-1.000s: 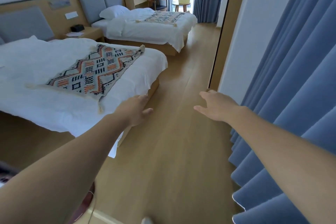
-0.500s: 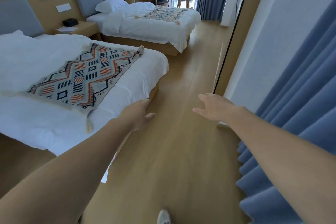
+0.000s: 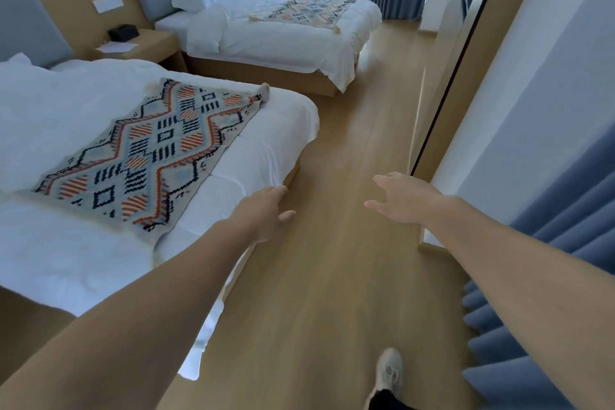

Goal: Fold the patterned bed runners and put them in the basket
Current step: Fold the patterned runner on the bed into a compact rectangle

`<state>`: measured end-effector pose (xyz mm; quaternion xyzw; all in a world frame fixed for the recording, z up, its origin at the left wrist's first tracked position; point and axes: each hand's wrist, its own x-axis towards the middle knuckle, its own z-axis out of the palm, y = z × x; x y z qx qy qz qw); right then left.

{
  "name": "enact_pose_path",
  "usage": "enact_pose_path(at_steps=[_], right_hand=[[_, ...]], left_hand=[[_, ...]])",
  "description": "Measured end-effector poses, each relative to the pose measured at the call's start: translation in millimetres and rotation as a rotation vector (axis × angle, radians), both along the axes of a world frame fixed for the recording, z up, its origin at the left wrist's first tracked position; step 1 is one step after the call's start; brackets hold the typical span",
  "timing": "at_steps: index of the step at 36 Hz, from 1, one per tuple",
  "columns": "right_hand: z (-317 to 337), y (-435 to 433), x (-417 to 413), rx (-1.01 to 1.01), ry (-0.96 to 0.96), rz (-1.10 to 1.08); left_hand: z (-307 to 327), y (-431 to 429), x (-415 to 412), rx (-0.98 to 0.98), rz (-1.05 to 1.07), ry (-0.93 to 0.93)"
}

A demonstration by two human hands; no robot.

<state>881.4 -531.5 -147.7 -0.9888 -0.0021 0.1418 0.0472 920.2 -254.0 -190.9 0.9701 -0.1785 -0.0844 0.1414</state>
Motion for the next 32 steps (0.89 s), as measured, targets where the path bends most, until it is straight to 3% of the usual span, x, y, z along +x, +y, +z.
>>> enact_pose_path(at_steps=[23,32], right_hand=[[-36.5,-88.6,298.0,0.020,0.067,0.260],[-48.4,-91.4,393.7,0.020,0.086,0.354]], left_hand=[[-24.3,-110.5,221.7,-0.021,0.273,0.096],[-33.7,-117.2,298.1,-0.022,0.354,0.147]])
